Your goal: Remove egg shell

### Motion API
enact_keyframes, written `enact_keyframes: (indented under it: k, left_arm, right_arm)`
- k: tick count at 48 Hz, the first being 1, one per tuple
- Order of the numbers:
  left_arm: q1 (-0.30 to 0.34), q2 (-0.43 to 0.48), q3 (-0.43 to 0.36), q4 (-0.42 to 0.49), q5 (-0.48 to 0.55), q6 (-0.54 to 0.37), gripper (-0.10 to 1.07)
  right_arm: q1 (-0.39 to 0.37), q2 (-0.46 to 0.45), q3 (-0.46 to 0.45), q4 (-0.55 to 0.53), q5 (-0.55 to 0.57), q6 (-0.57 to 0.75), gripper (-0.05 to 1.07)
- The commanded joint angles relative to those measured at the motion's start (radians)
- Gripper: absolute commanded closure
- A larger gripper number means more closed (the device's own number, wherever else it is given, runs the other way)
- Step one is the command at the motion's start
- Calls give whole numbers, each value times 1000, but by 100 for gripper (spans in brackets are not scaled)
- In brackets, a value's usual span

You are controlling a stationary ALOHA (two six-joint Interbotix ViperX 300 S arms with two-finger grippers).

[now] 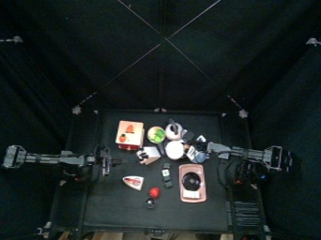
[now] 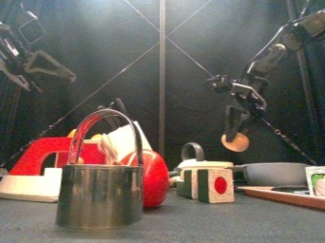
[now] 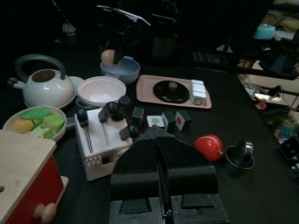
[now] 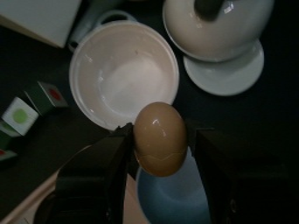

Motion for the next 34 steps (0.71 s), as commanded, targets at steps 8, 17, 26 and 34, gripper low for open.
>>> enact_keyframes:
  k: [8,17,26,34]
  left_arm:
    - [-15,5,-43,6,-18,0,97]
    - [-15,14,-78,11,-81,2,97]
    - [-17,84,-132,9,-196,-2,91]
    - [-25,218,-209,-2,-311,-5,71]
  right_arm:
    - [5,15,-9,5,-181,0,34]
    - [2,18,23,-6,-373,-5,34]
    - [2,18,61,-43,-532,-2,34]
    - [6,18,80,-54,-607,-9,34]
